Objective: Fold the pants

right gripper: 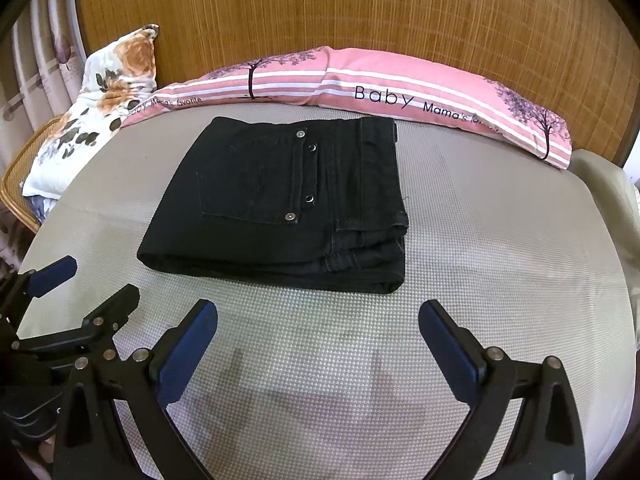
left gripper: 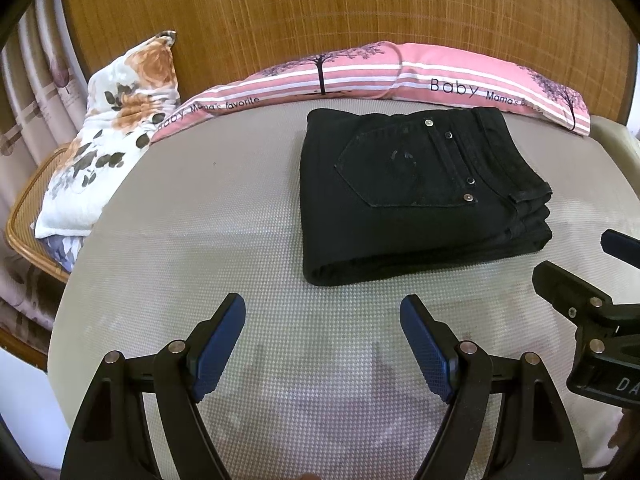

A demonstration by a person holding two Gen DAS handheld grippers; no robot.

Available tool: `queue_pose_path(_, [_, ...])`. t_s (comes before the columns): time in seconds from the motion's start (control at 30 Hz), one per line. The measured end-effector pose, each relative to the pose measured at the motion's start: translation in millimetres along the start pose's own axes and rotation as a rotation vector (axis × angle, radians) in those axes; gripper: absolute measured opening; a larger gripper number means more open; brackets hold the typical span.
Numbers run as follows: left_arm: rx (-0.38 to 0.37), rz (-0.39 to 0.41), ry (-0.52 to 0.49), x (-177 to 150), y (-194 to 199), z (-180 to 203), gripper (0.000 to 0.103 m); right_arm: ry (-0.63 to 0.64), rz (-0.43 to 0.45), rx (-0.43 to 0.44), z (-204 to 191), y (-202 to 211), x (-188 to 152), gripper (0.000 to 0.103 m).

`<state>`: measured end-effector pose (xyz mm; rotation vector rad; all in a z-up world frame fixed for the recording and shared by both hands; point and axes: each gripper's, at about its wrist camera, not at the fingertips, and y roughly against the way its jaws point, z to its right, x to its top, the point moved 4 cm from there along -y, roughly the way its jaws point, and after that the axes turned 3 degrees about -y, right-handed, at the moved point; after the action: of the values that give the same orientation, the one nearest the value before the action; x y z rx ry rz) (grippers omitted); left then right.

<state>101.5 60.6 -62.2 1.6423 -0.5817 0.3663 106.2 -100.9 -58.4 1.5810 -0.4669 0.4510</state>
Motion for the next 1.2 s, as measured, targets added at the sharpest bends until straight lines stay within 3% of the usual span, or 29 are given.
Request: queue_pose_path(1.2, [-0.006, -0.014, 0.002, -2.3, -6.5, 1.1, 0.080, -0.003, -0.027, 0.004, -0.2, -7.2, -3.2, 0.099])
